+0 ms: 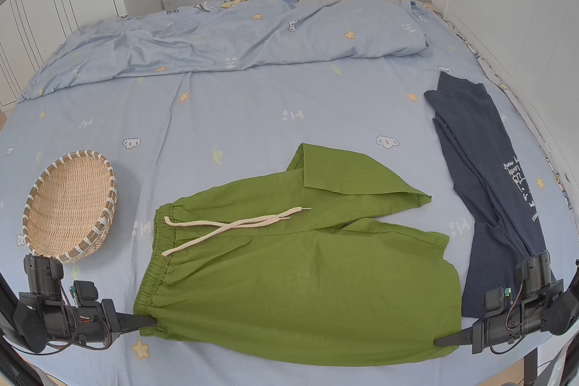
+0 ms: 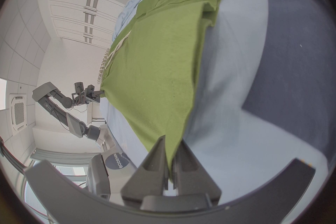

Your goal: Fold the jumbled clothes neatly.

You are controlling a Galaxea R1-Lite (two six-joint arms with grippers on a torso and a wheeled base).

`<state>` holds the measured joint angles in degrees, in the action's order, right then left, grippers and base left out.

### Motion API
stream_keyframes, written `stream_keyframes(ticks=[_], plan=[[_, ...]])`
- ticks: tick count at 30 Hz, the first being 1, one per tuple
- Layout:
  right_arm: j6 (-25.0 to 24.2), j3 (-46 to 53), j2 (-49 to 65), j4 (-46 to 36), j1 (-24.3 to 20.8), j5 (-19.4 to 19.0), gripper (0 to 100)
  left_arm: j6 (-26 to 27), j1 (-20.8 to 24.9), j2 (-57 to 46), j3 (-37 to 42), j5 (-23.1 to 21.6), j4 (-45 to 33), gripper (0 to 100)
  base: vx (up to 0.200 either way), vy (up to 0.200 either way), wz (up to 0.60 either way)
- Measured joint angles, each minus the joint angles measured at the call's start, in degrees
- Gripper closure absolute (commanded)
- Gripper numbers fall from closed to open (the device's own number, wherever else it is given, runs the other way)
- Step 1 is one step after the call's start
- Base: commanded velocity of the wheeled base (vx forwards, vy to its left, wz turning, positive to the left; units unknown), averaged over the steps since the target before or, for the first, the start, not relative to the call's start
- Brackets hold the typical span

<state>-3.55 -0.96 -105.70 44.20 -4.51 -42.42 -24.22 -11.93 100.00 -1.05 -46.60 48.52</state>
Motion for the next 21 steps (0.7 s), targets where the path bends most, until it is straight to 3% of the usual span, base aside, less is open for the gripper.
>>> stream_keyframes(ticks=[9, 21], plan=[[0.4, 0.0, 7.0, -12.1, -0.7, 1.5, 100, 11.5, -2.7, -6.8, -0.3, 0.5, -17.4, 100, 0.0, 0.0, 0.0], [1.2, 0.0, 5.4, -12.6, -2.7, 4.5, 100, 21.8, -6.8, -11.0, 0.0, 1.1, -29.3, 100, 0.0, 0.0, 0.0]])
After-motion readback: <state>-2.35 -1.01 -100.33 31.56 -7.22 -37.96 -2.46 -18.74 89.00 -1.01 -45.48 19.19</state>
